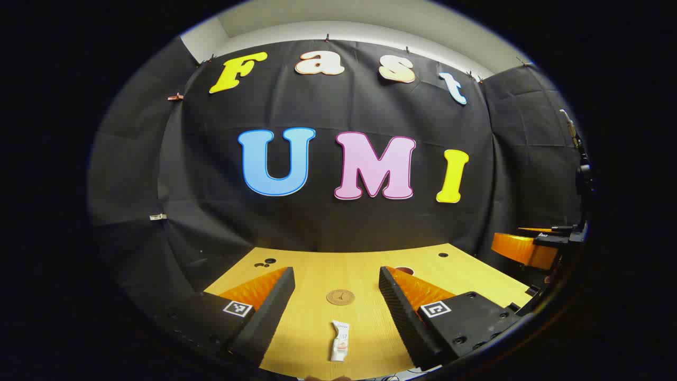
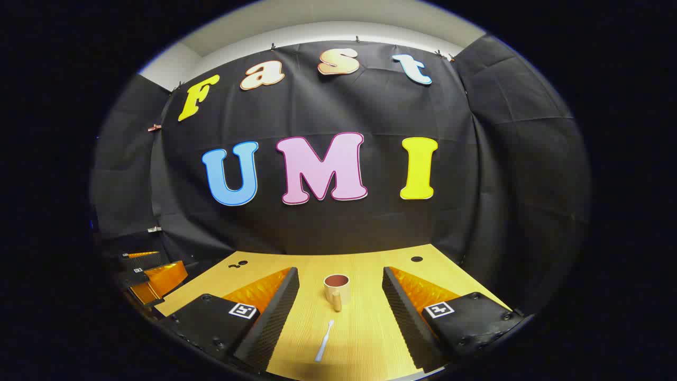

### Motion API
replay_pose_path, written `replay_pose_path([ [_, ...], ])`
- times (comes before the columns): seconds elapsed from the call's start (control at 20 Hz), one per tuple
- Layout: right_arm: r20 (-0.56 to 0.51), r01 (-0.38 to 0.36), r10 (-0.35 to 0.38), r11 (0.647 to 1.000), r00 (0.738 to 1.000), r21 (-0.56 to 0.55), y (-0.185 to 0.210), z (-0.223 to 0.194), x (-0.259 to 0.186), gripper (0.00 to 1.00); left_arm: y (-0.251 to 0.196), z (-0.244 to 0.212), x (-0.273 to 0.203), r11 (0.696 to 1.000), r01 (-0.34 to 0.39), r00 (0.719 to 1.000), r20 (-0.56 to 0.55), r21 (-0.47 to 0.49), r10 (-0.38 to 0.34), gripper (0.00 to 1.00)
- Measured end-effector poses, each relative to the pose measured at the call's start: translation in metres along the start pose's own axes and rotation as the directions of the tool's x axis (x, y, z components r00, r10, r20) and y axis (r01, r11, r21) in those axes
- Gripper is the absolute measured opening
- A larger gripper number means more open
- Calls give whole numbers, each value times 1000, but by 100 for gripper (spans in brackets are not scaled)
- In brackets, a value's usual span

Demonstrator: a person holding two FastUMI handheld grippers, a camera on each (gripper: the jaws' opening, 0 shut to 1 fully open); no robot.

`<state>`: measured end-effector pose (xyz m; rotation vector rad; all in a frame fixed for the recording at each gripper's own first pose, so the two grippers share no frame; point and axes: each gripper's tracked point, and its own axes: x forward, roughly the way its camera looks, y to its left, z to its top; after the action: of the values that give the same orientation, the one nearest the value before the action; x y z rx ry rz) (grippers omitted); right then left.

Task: Put the toothbrush and toothpaste on the desktop into the cup, then pick up the cup and place it on the coaster on the desktop.

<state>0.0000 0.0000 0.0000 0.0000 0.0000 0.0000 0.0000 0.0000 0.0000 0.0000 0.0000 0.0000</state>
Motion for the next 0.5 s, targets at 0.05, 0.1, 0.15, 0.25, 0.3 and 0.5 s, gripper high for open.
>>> replay_pose_path([
  [0.05,-7,-3,3,1000,1000,3,0,-3,2,98,-1,0,0,1000,2,1000,-1,3,-2,99],
  [0.1,-17,-7,7,1000,1000,4,0,-6,4,98,-2,-2,1,1000,5,1000,-6,3,-5,99],
  [0.15,-26,-8,8,1000,1000,4,-1,-9,5,98,-3,-4,2,1000,6,1000,-14,0,-6,100],
  [0.25,-42,7,-7,1000,999,5,-5,-13,9,99,-3,-10,6,1000,3,1000,-31,-8,-3,99],
  [0.3,-54,19,-19,1000,998,-3,-9,-15,10,98,-3,-11,6,1000,0,999,-37,-7,0,99],
  [0.5,-69,38,-38,999,997,-9,-18,-18,16,99,-5,-16,14,1000,1,999,-43,15,-1,99],
])
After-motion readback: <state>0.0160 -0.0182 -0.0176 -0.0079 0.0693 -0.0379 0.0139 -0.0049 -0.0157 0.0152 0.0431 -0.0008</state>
